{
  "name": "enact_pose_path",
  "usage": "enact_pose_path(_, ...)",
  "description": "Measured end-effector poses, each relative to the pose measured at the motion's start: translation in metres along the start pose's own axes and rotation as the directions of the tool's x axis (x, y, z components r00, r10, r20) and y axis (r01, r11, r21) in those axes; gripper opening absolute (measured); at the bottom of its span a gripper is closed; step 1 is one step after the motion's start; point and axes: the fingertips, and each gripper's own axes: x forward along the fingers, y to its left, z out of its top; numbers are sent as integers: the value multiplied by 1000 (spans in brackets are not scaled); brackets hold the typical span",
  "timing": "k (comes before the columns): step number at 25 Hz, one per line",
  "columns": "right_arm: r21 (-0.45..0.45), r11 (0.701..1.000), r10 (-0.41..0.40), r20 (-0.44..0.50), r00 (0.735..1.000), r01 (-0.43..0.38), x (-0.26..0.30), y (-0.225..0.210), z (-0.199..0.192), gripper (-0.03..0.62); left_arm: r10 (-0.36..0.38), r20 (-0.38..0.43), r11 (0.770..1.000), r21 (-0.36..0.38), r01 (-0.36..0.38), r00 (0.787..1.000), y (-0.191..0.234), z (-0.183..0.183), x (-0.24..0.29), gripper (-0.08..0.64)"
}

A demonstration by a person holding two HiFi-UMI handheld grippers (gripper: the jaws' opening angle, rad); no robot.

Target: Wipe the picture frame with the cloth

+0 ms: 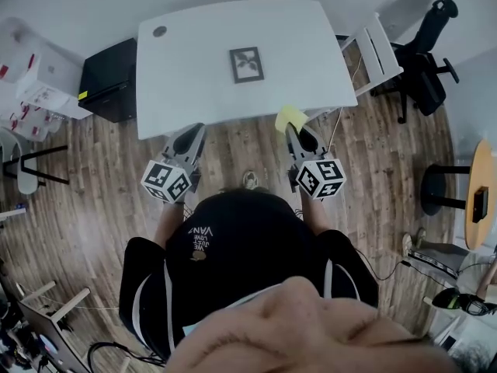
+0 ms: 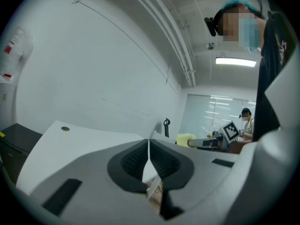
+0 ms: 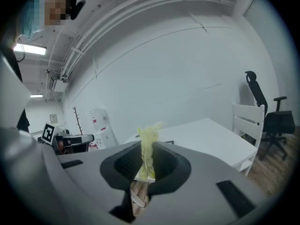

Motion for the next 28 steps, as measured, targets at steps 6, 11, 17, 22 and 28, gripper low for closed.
enact_pose_path(6,4,999,38,-23,999,-38,17,-34,0,44,64,33,998,-9,-64,997,1,-1,25,18)
enact_pose_path(11,17,998,60,-31,998,-59,34,-45,2,44,106,35,994,-34,-105,994,12,-5,33,18)
enact_pose_path(17,19,999,51,-38,998,-50,62,-48,8,44,87,28,995,-47,-85,996,34,-2,50,18)
enact_pose_path(22,28,999,28,-48,998,-27,88,-43,12,44,43,8,998,-52,-43,999,61,8,69,18)
enact_pose_path(28,38,999,-16,-42,999,18,124,-38,20,44,-29,-15,998,-48,28,999,94,21,91,18)
